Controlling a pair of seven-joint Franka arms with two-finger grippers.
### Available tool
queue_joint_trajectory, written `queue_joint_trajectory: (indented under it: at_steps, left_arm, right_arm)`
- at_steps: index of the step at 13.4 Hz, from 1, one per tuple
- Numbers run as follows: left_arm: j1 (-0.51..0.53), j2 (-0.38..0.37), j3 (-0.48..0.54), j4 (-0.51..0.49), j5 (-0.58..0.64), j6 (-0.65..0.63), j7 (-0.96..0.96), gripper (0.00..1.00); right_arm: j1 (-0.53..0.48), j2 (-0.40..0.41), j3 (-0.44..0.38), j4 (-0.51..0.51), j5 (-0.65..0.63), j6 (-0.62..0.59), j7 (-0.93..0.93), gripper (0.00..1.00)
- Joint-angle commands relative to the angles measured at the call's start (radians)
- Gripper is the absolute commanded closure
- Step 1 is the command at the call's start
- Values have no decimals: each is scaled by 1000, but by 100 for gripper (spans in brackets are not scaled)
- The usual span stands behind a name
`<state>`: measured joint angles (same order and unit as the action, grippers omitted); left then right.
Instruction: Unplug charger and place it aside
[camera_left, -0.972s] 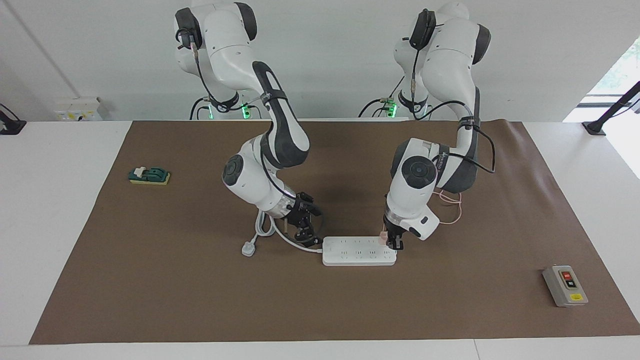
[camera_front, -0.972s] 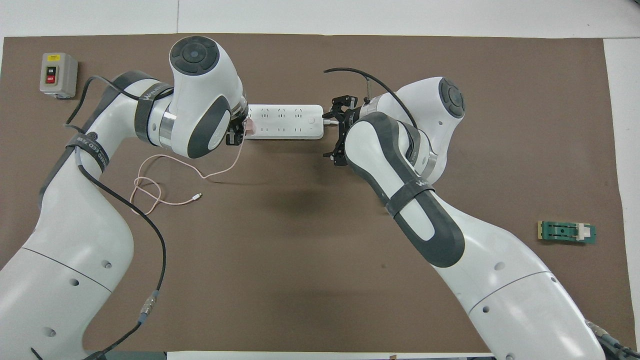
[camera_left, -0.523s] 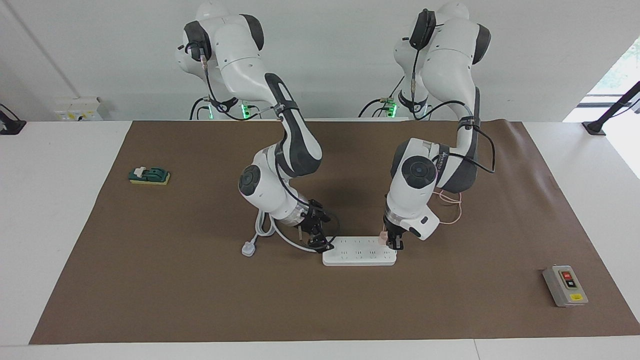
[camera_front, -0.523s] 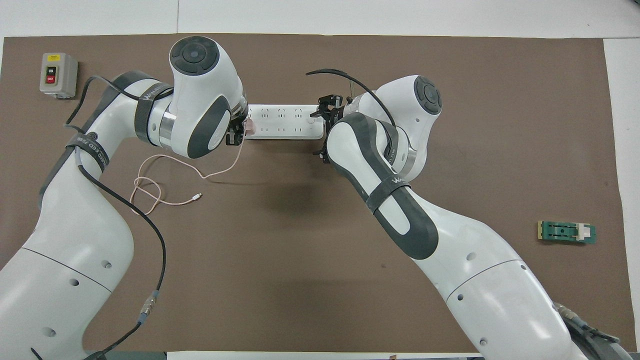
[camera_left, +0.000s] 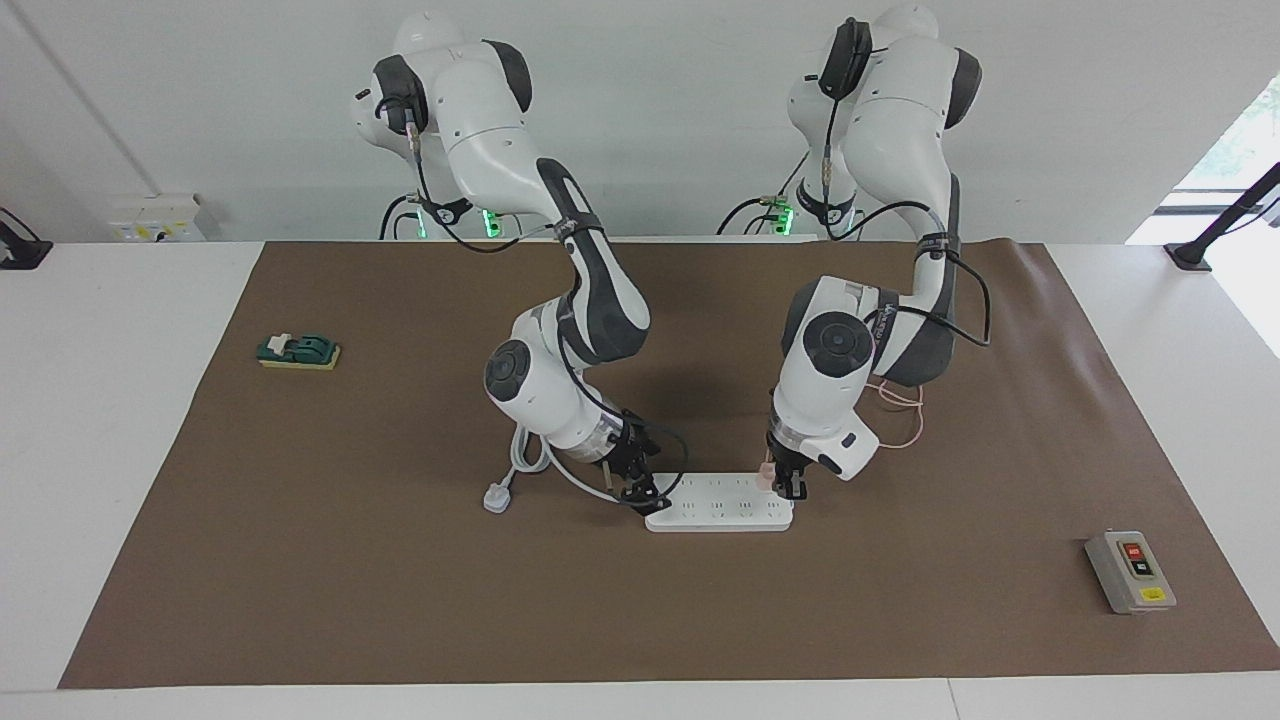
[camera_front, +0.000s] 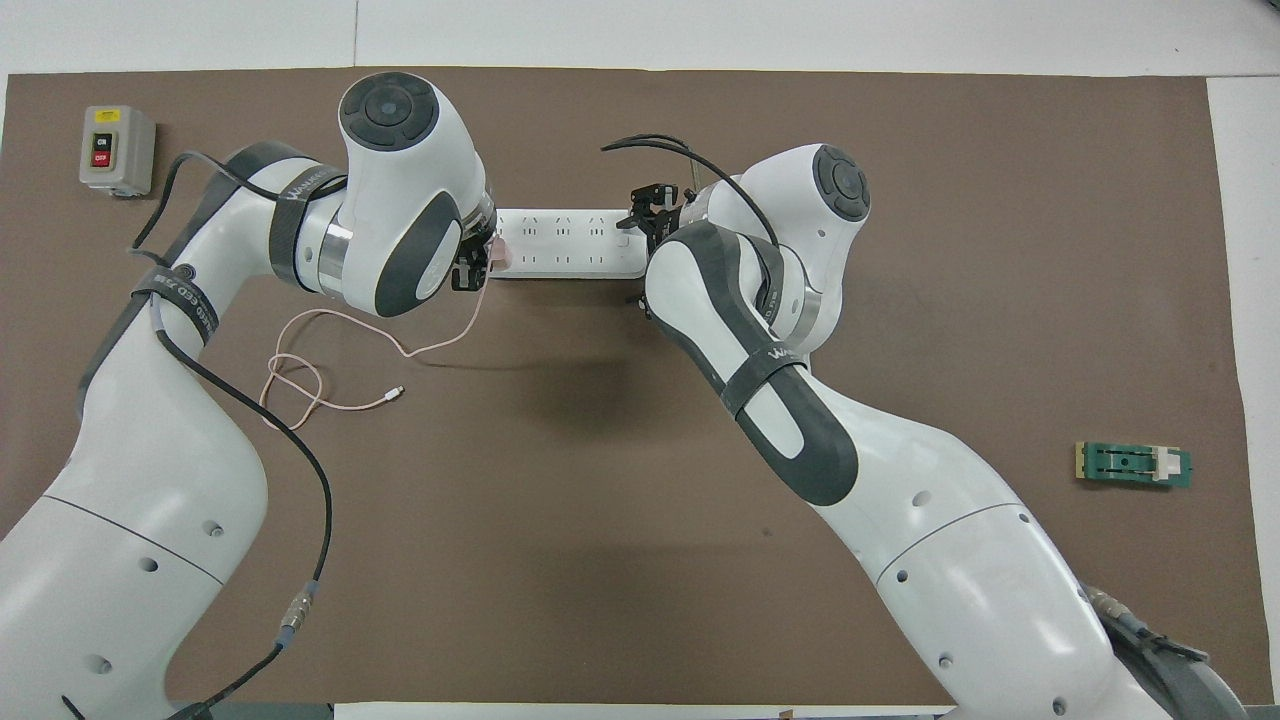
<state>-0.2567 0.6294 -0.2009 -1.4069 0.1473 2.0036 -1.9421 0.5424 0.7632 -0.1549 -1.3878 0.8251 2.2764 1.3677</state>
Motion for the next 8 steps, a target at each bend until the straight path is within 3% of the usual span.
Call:
queue_joint_trajectory:
  at_steps: [1, 8]
  left_arm:
    - [-1, -17, 12, -20, 25, 12, -15, 100]
    - [-1, -10, 12, -18, 58, 15, -8, 100]
  right_arm:
    - [-22, 47, 2, 87, -20, -46, -12, 0]
    - [-62, 111, 2, 165, -46, -48, -24, 0]
